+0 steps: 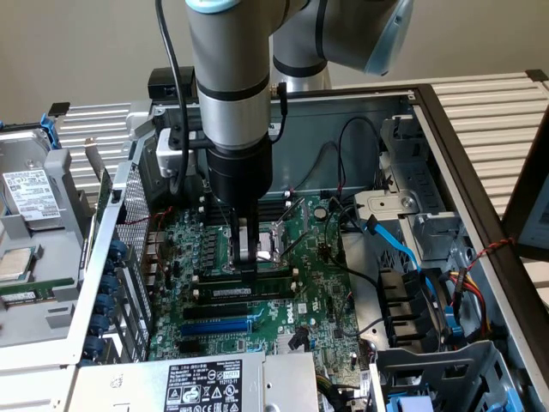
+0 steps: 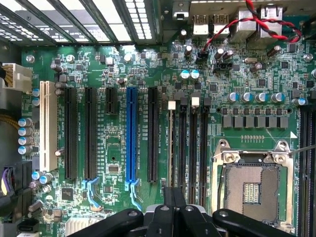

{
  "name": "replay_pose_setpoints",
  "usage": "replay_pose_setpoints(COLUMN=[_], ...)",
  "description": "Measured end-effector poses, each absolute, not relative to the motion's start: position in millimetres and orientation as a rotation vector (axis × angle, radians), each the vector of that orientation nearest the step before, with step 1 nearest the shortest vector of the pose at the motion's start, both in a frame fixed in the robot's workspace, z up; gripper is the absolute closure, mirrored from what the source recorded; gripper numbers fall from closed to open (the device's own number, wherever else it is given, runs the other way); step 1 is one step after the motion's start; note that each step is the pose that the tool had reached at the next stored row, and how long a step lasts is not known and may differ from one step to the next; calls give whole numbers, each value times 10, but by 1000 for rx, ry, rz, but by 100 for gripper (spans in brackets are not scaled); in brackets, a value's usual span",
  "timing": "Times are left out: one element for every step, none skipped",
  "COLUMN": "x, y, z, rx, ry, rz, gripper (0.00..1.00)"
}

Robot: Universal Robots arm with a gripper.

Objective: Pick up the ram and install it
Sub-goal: 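Press down the ram until it locks into place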

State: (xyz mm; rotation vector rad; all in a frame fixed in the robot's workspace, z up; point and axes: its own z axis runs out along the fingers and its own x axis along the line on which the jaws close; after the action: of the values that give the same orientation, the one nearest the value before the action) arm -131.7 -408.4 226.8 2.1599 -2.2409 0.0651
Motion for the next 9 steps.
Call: replay_pose_setpoints(x=[-1318,-1318,-1318,-1319,-1320,-1321,-1321,-1321,-1321], y=[-4084,-4084,-4084,-4084,-4084,-4083,-4084,-4084,-4084], z=[2268,2268,2268,2268,2274,2287,2315,2350,2381], rx=[2160,2160,2160,2160,2160,2160,2160,2160,2160], ry=[-2241,-2241,-2241,-2241,-2241,-2242,-2242,-2241,-2241], rz=[65,65,65,65,65,64,65,65,65], gripper=[90,90,90,90,90,90,90,90,90])
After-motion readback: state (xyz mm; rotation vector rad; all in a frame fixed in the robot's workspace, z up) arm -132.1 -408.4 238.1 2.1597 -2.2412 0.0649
